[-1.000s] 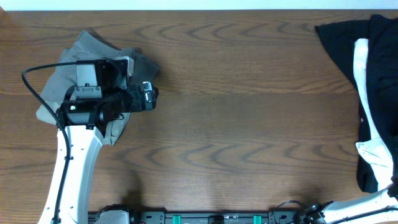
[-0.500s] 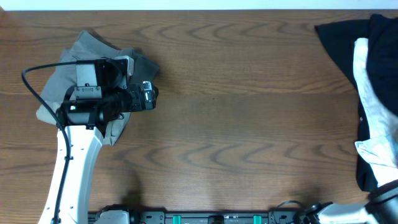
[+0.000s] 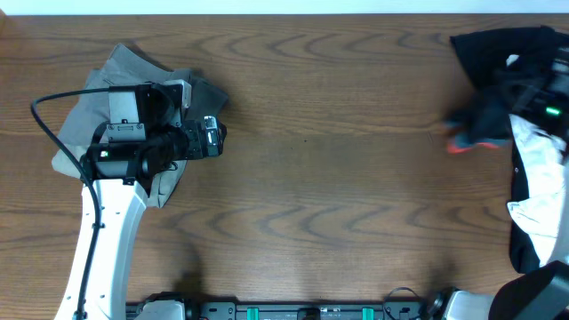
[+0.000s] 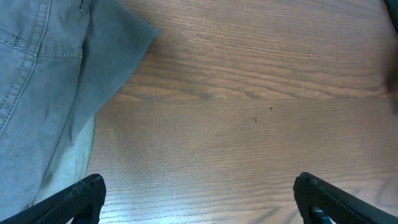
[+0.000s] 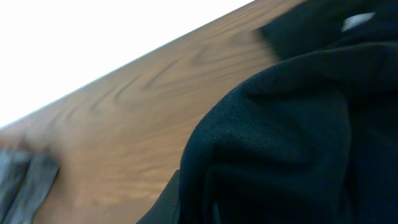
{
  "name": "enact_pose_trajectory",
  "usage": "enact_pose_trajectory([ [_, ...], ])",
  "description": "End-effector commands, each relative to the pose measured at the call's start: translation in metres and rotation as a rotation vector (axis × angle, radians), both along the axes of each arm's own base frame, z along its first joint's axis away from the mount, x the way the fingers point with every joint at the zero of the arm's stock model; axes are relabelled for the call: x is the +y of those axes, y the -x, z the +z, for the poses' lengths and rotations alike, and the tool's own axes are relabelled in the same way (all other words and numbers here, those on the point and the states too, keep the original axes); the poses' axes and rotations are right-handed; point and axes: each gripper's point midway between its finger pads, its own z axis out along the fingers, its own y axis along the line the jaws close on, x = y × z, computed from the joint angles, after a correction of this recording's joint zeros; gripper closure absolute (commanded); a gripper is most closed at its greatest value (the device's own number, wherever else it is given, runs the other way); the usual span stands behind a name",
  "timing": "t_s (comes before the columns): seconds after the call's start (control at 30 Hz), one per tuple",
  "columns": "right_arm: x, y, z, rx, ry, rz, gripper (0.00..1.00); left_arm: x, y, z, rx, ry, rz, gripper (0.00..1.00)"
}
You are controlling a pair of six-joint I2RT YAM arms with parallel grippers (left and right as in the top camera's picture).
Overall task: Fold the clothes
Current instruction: 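Grasp black pants waistband with right gripper and pull it leftward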
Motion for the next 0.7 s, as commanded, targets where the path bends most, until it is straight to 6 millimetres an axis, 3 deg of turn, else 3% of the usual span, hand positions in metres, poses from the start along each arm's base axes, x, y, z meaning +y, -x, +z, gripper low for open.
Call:
enact_pose_trajectory([
  [0.0,0.059,-0.013,-0.006,0.021,0.015,0.119,0.9,0.001,-0.004,0.011,-0.033,-0.008,-0.011,0.02],
  [0.13,0.124,-0.023,-0.025,0.058,0.018,0.249,0.82,0.001,-0.003,0.01,-0.03,-0.007,-0.011,0.02],
  [0.23,0.165,-0.029,-0.046,0.091,0.024,0.327,0.47,0.001,-0.004,0.01,-0.03,-0.007,-0.011,0.02],
  [0.3,0.176,-0.034,-0.062,0.113,0.058,0.336,0.39,0.001,-0.003,0.01,-0.03,-0.007,-0.011,0.02],
  [0.37,0.168,-0.04,-0.074,0.133,0.115,0.29,0.35,0.001,-0.003,0.01,-0.029,-0.007,-0.011,0.02],
  [0.5,0.132,-0.043,-0.081,0.163,0.189,0.191,0.3,0.001,-0.002,0.009,-0.022,-0.007,-0.011,0.02],
  [0.67,0.092,-0.015,-0.107,0.31,0.217,0.18,0.28,0.001,-0.002,0.009,-0.023,-0.007,-0.011,0.02],
])
